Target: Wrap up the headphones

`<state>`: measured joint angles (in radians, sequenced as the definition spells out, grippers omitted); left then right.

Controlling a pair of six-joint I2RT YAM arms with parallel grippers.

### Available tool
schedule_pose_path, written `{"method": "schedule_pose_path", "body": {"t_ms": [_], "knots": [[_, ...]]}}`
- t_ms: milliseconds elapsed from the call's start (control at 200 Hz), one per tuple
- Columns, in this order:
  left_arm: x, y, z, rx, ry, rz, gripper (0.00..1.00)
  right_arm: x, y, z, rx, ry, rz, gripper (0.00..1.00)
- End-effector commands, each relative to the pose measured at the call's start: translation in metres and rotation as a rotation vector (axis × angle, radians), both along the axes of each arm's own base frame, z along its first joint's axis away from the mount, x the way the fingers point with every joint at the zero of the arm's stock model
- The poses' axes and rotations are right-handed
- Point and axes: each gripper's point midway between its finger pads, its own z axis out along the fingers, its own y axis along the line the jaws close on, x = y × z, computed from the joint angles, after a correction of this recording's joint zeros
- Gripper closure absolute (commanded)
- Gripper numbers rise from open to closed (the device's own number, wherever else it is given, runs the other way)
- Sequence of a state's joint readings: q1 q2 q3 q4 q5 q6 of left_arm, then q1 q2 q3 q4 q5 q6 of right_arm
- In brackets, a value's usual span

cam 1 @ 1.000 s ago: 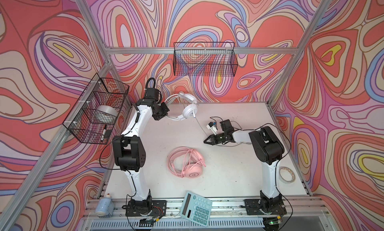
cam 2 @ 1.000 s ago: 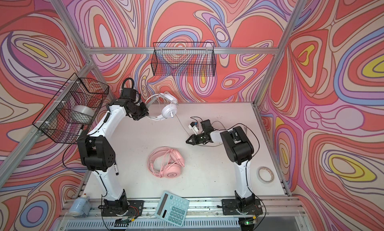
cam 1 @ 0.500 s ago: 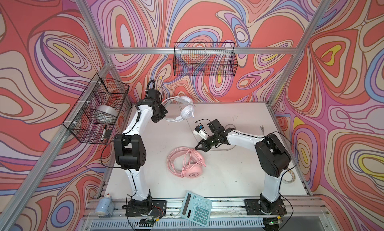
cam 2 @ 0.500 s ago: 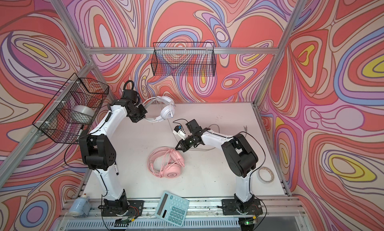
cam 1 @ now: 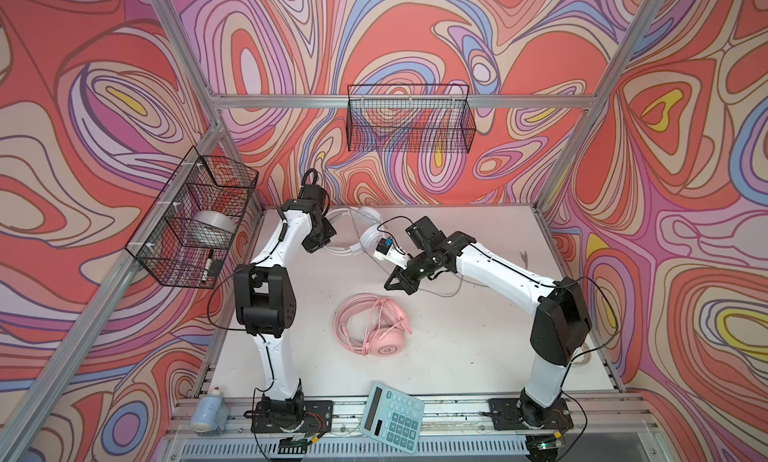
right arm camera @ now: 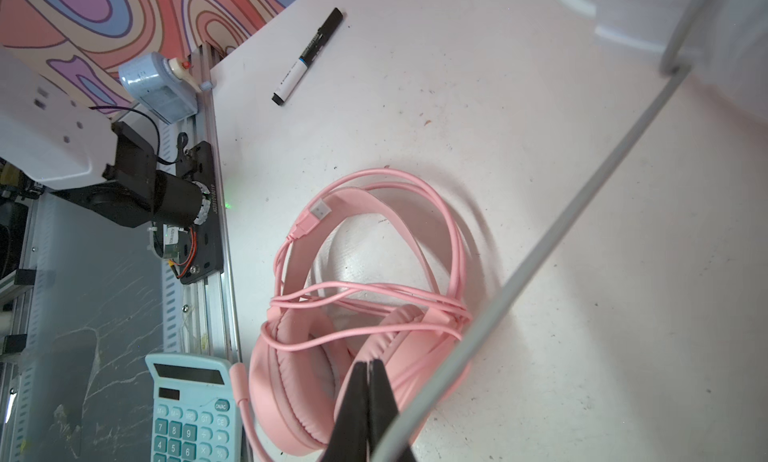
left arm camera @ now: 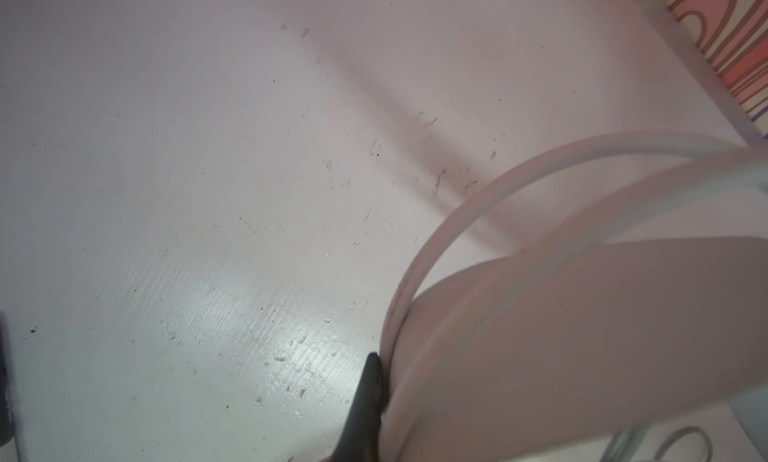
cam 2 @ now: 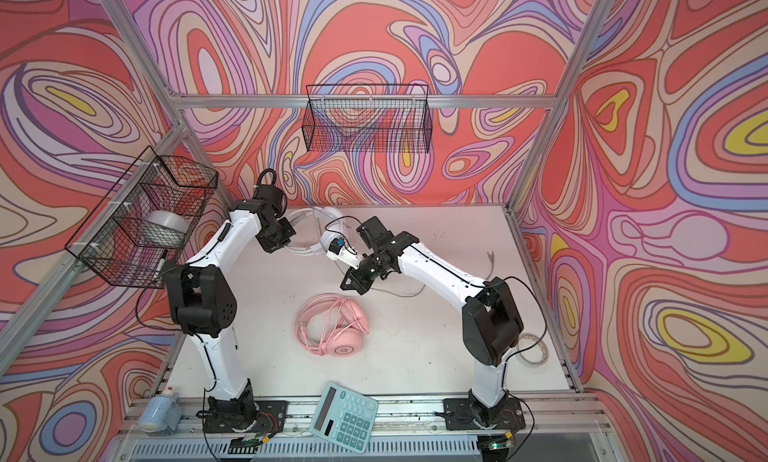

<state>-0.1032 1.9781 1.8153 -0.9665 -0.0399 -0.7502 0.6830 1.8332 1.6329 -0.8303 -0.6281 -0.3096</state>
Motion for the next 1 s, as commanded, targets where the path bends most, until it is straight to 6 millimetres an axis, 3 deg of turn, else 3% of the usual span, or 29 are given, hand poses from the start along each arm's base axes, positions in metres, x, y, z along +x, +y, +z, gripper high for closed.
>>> {"method": "schedule_pose_path", "body": {"t_ms": [0, 215, 511, 746, 997], "knots": [[0.011, 0.018, 0.020, 0.113, -0.071, 0.060, 1.00, -0.025, 0.001, 0.019, -0.003, 0.035, 0.106, 1.00], [0.004, 0.010, 0.032, 0.251, -0.022, -0.072, 1.00, -0.009, 0.005, 0.035, -0.040, -0.026, 0.128, 1.00], [0.002, -0.014, 0.047, 0.359, 0.001, -0.341, 1.00, 0.038, 0.000, 0.041, -0.159, -0.259, 0.061, 1.00], [-0.003, -0.021, 0.044, 0.391, 0.059, -0.464, 1.00, 0.071, -0.007, 0.046, -0.236, -0.421, 0.012, 1.00], [-0.009, -0.043, 0.040, 0.351, 0.071, -0.597, 1.00, 0.113, -0.014, 0.042, -0.334, -0.567, -0.099, 1.00]]}}
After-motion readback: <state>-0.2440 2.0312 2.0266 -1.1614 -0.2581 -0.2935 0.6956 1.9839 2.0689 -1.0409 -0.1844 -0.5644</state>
